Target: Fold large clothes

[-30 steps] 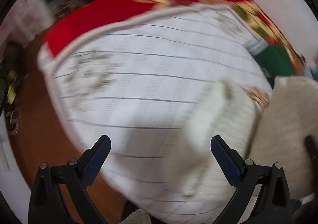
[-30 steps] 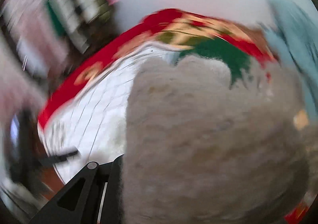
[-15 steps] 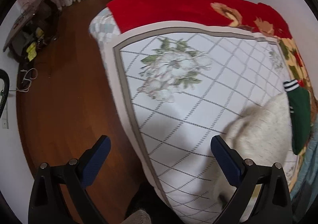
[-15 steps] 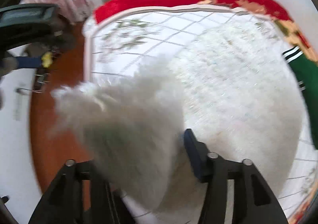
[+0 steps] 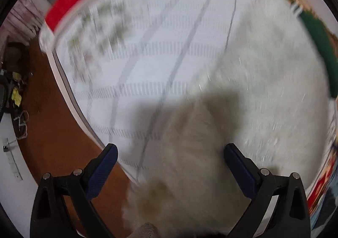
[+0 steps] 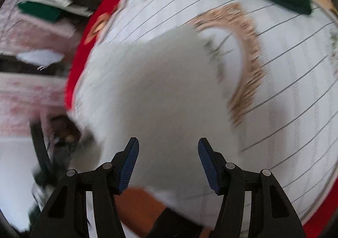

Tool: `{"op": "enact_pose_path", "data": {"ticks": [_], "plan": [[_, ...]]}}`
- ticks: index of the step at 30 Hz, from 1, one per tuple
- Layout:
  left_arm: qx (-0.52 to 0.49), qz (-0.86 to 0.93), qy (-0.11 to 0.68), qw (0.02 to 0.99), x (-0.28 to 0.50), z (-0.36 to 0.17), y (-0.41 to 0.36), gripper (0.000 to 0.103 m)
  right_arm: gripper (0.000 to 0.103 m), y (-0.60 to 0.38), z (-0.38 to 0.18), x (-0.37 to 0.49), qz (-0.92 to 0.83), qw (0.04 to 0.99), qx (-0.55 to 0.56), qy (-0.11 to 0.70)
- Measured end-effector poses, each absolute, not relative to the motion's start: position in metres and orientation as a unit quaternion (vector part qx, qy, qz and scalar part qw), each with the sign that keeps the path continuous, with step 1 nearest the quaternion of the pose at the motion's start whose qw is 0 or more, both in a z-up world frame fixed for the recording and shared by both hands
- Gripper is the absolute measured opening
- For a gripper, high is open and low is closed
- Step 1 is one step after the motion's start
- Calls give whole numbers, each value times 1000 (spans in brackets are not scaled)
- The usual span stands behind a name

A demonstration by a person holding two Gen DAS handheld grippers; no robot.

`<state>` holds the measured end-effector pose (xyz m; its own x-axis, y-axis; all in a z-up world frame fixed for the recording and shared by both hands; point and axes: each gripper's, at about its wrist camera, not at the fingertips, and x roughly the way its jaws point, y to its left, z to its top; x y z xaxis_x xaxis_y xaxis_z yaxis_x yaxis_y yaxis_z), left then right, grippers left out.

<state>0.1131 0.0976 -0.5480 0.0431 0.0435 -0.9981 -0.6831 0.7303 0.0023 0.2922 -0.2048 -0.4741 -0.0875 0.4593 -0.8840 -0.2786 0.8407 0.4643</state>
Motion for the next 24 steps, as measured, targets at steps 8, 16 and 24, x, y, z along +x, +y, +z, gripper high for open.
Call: {"op": "enact_pose_path", "data": {"ticks": [8,16,24], "plan": [[-260,255,648,669,103,-558,106,103,64,-149,-562,303,266,560,-44,783],[-314,286,564,708,94,-489,124,103,99,-212,-573,342,344,578,98,734],[-290,289,552,726,118,-475,96,103,52,-231,-623,329,382,481,298,731]]}}
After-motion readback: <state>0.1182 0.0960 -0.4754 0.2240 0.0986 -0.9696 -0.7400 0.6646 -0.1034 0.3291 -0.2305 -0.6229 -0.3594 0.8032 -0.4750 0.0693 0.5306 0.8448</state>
